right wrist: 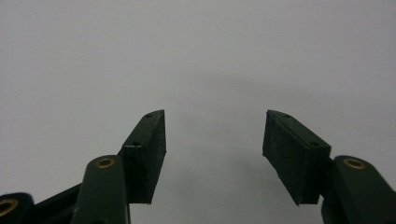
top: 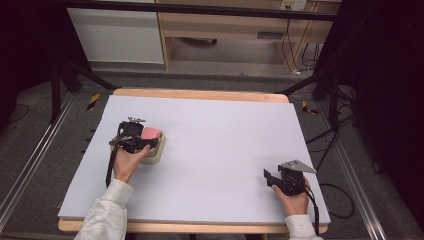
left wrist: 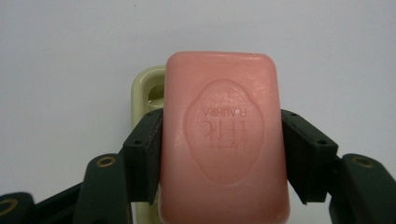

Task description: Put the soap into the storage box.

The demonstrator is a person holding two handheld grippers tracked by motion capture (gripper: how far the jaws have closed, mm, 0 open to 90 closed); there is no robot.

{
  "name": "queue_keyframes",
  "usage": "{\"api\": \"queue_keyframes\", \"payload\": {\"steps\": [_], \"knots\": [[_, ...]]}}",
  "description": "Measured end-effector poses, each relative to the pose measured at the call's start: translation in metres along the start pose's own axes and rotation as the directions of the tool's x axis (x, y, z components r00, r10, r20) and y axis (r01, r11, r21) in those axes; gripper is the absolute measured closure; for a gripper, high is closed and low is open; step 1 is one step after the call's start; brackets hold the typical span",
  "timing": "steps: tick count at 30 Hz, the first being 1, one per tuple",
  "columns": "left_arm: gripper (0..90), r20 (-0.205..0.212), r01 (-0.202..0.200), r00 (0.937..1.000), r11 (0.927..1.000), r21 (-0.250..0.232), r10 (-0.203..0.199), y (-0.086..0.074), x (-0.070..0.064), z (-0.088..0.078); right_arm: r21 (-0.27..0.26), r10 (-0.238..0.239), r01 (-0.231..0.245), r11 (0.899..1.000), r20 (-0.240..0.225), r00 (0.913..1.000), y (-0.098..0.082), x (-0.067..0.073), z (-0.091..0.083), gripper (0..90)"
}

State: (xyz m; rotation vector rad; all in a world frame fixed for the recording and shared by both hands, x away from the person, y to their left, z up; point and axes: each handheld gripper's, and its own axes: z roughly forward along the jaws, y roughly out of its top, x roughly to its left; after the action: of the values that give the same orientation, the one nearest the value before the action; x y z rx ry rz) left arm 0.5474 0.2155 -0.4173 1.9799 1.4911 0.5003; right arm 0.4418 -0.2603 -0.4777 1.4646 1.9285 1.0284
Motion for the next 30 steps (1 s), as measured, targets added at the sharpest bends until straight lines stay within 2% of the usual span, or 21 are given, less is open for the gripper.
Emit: {"api": "queue_keyframes", "payload": {"steps": [20,30], "knots": [[37.2,-0.015,0.029,0.9995,0.999,0.033,-0.028,-0.006,0.002,0.019,-0.003,-0.003,0.003,1.0,0.0,1.0,0.0,0.0,0.0,39.5],[37.2,-0.022,0.04,0.999,0.9987,0.032,-0.04,-0.01,0.005,0.023,0.001,-0.002,0.002,1.0,-0.001,1.0,0.0,0.0,0.0,39.2]]}}
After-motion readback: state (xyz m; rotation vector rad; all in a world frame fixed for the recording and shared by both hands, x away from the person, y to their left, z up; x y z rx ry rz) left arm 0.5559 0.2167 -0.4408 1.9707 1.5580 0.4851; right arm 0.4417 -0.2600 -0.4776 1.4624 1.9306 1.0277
